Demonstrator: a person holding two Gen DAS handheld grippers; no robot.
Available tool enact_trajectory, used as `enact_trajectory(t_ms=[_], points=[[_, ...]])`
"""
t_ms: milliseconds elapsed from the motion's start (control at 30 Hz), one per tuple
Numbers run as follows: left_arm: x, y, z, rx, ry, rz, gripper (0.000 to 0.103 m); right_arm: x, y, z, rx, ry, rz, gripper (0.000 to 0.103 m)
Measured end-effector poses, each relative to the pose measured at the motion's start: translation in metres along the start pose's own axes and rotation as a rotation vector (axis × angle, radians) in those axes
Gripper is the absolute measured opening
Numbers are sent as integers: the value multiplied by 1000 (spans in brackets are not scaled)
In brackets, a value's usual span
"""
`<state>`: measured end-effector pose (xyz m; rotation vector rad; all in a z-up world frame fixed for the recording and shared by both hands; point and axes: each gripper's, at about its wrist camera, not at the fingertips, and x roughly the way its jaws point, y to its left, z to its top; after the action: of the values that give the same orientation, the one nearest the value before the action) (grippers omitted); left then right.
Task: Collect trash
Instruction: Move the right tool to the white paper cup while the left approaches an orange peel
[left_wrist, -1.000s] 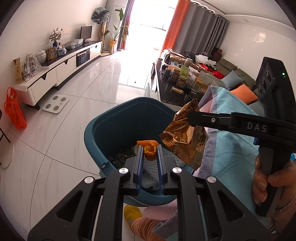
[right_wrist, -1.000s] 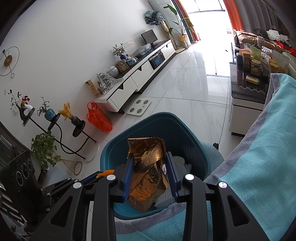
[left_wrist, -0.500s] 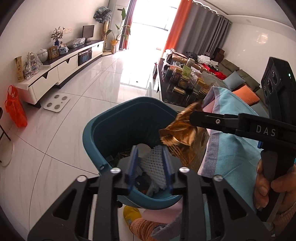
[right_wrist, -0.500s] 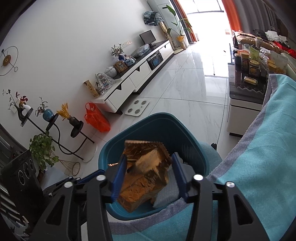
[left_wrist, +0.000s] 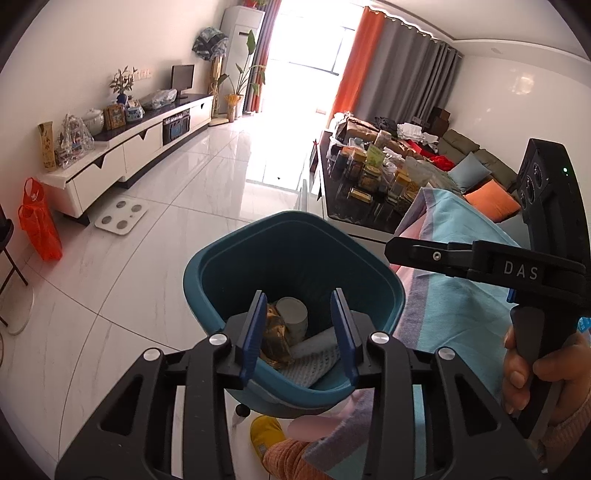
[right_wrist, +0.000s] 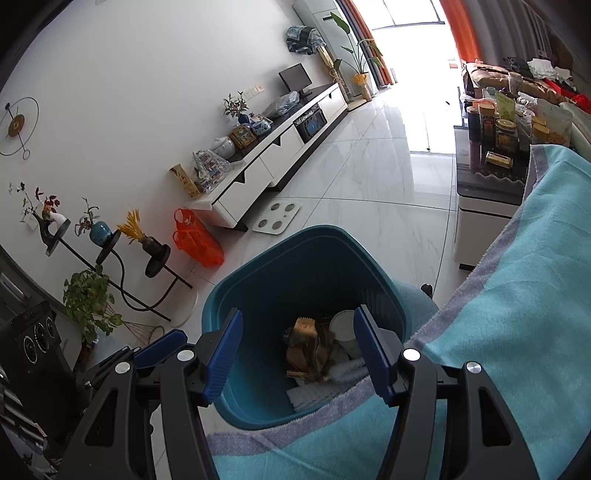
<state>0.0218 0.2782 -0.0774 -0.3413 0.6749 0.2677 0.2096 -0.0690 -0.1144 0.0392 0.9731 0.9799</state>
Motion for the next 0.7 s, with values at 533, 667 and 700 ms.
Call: enact_trajectory(t_ms=[533,667,700], points=[[-60,-79,-25,187,-74,-140,61,-122,-7,-43,-100,-184,-27,61],[-65,-117,-37,256,-55,-242,62,-167,-28,-71,-65,-246,-83,61],[-65,-126,-41,274,-49,-262,62,-177,-36,-79,-49,-259,-100,61]])
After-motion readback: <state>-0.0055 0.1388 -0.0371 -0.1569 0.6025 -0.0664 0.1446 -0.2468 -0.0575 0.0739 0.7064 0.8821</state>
